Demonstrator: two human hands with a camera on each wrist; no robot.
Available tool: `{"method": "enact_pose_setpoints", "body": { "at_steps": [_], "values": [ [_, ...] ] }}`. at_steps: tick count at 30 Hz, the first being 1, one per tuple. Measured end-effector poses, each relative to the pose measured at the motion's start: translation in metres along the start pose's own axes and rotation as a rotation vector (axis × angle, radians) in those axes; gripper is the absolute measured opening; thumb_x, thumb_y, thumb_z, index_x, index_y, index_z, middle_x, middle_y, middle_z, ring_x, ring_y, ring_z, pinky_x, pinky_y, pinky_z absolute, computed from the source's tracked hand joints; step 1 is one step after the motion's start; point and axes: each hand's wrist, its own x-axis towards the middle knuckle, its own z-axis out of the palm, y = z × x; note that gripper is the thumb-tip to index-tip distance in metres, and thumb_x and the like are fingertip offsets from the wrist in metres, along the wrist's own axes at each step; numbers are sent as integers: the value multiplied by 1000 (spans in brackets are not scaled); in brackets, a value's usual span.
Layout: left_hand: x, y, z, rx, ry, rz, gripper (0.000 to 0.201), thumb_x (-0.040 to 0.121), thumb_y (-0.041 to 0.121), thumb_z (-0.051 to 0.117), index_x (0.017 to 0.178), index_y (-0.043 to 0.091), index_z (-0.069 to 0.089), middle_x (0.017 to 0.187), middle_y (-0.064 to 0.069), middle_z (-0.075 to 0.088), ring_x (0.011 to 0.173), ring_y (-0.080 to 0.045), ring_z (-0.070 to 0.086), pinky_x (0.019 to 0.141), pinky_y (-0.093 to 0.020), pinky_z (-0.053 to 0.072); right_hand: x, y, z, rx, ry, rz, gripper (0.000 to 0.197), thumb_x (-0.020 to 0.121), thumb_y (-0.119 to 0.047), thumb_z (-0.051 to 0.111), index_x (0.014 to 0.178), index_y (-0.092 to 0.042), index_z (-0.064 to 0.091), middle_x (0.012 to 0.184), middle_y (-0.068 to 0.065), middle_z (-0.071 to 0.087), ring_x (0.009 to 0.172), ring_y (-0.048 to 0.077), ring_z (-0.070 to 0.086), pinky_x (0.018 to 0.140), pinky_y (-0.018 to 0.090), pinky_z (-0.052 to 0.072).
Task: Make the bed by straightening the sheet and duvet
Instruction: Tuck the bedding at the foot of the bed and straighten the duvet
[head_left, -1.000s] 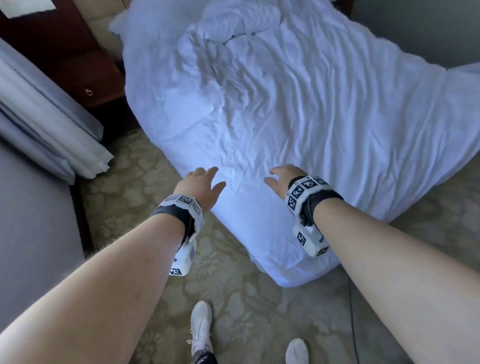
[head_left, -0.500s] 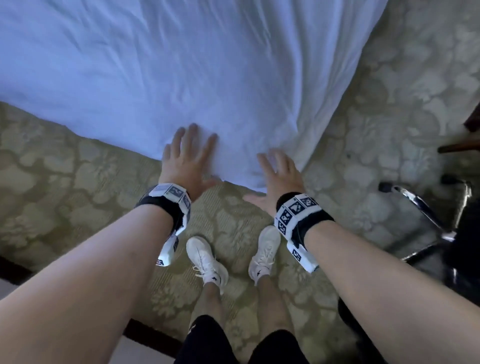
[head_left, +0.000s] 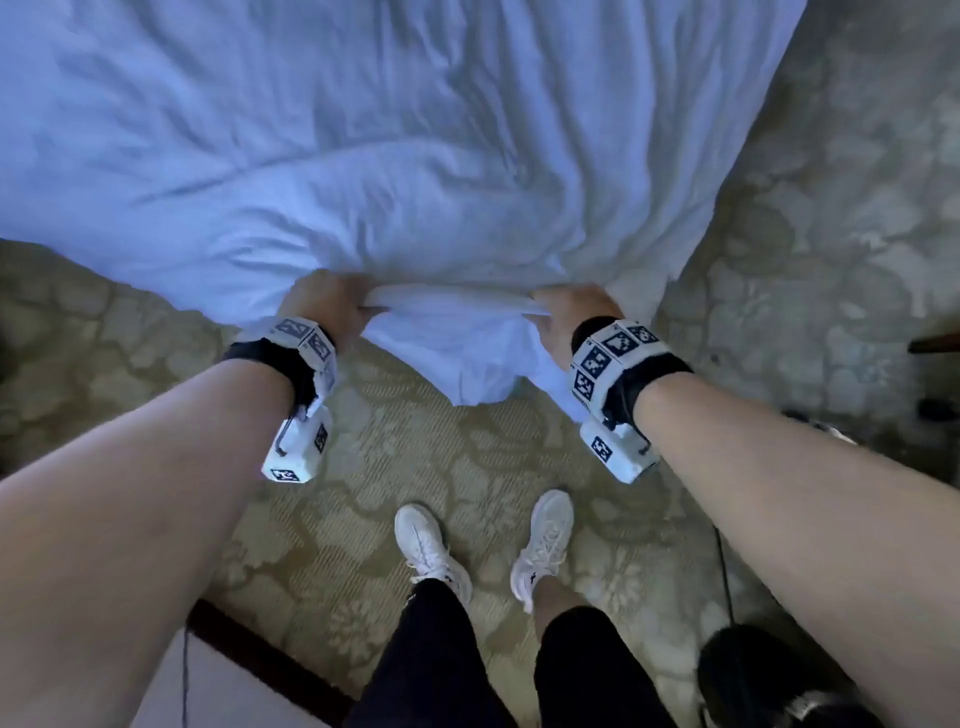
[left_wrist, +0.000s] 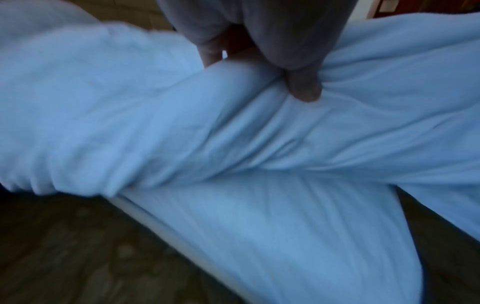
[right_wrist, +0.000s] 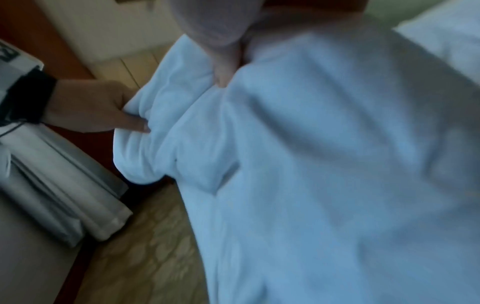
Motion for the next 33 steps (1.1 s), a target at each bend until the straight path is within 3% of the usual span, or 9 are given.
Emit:
{"method": "enact_pose_setpoints", "body": {
  "at_steps": [2, 4, 10, 17, 20, 23, 28, 30, 33],
  "values": [
    [-10, 2, -66, -67, 83, -55, 37, 94, 35, 54, 121, 11, 56, 113, -20, 63, 107, -39, 55, 83, -40, 42, 7, -15, -67, 6, 71, -66, 18, 99, -26, 42, 99, -12, 53, 80, 6, 55, 88, 31, 57, 71, 31, 38],
    [-16, 2, -130, -141, 193, -99, 44, 92, 39, 56, 128, 14, 50, 112, -21, 62, 105, -40, 56, 84, -41, 42, 16, -34, -128, 43, 137, -109, 14, 99, -26, 41, 89, -16, 44, 68, -2, 44, 80, 29, 55, 66, 29, 36],
    [-9, -16, -260, -125, 353, -96, 62, 94, 56, 37, 148, 28, 24, 119, -25, 60, 110, -41, 55, 88, -42, 42, 43, -91, -259, 134, 405, -253, 41, 99, -45, 33, 114, -12, 51, 89, 17, 63, 81, 34, 61, 74, 39, 52],
    [96, -61, -337, -69, 380, -26, 61, 94, 59, 28, 146, 27, 28, 116, -23, 61, 111, -38, 55, 89, -42, 42, 155, -116, -334, 167, 465, -224, 53, 93, -60, 34, 102, -14, 58, 88, 7, 66, 81, 28, 62, 76, 39, 54],
    [176, -79, -359, -89, 313, -12, 59, 95, 60, 26, 145, 29, 30, 131, -20, 55, 121, -36, 50, 97, -42, 39, 224, -125, -354, 157, 394, -84, 56, 92, -62, 32, 121, -19, 52, 115, 9, 62, 100, 28, 59, 87, 38, 50],
    [253, -96, -366, -69, 223, -2, 61, 94, 61, 25, 146, 29, 29, 132, -20, 54, 119, -37, 51, 94, -42, 40, 280, -133, -361, 104, 275, -4, 65, 91, -62, 33, 146, -29, 24, 147, 9, 30, 132, 30, 33, 108, 46, 33],
    [346, -104, -371, -52, 111, 22, 60, 96, 59, 26, 145, 26, 29, 135, -21, 50, 119, -39, 50, 92, -43, 41, 301, -147, -330, -247, 385, -206, 83, 75, -77, 30, 140, -28, 39, 148, 7, 28, 137, 31, 24, 114, 55, 12],
    [370, -108, -370, -50, 89, 19, 58, 96, 57, 27, 143, 24, 32, 133, -22, 51, 118, -40, 50, 91, -43, 41, 303, -154, -306, -408, 284, -304, 94, 66, -82, 29, 142, -27, 36, 153, 8, 22, 141, 34, 18, 110, 62, 5],
    [393, -118, -358, -66, 65, 10, 58, 95, 59, 28, 141, 25, 34, 133, -22, 51, 118, -40, 50, 94, -44, 40, 326, -145, -286, -595, 30, -168, 96, 73, -73, 51, 149, -30, 10, 158, 4, -1, 145, 29, -1, 110, 63, -1]
  ]
}}
